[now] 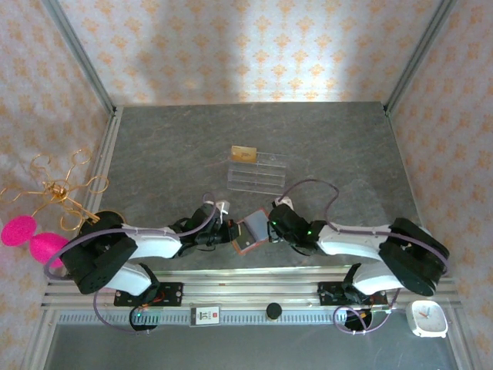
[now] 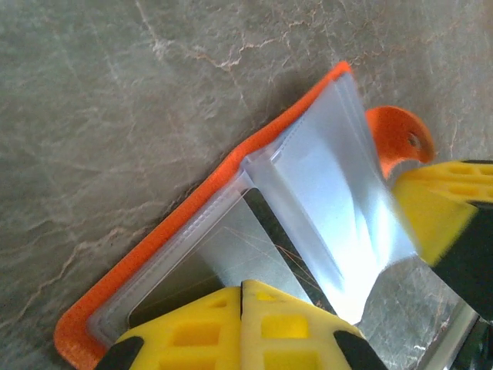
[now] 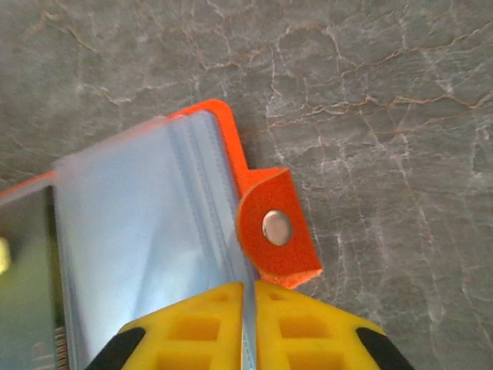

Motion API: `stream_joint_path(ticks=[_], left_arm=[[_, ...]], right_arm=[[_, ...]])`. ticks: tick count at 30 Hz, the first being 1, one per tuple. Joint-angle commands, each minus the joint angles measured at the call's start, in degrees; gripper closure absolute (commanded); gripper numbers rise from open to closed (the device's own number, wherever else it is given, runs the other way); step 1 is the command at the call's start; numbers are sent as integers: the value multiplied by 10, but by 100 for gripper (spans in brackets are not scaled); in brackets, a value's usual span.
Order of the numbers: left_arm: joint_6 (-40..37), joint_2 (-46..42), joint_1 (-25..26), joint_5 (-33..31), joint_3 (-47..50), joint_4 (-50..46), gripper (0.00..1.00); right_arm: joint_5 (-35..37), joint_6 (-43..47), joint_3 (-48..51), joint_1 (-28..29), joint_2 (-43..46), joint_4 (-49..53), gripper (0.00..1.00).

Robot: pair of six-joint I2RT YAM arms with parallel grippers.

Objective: Take the credit cards out of the card holder

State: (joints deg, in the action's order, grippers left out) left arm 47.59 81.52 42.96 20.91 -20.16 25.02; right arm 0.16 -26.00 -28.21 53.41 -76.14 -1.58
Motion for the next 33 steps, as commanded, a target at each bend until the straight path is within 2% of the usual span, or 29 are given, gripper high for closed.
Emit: stream_joint_path(ticks=[1,3,6,10,14,19,21,26,28,31,33], left_arm=[[-26,9,-6,-6,-22,-2,100],[-37,9,-6,-7,-30,-2,100],[-59,22,-7,4,-50,2,100],[-100,46,-8,14,-104,-18,100],[-133,83,-7,41,-154,-19,100],[-135,148,13,79,-196,-11,100],[-129,163,17,85,-207,-10,100],[-113,92,-5,44,-193,-3,100],[-109,44,-22,29,-186,-14,94],[-115,-31,-39,-4,-176,-59,85],[-117,-73,-42,-24,-163,-96,82]], right_arm=[[15,21,-30,-1,50,54,79],[-2,41,-46,-2,74,62,75],[-43,60,-77,-1,80,67,75],[-71,52,-97,-2,69,46,83],[-46,29,-97,-2,71,31,84],[5,4,-98,-2,81,58,88],[31,-6,-93,-1,112,64,88],[40,2,-86,-2,133,75,88],[36,7,-86,-2,126,76,87],[-5,26,-87,-3,107,60,87],[-74,58,-96,-4,81,45,86]])
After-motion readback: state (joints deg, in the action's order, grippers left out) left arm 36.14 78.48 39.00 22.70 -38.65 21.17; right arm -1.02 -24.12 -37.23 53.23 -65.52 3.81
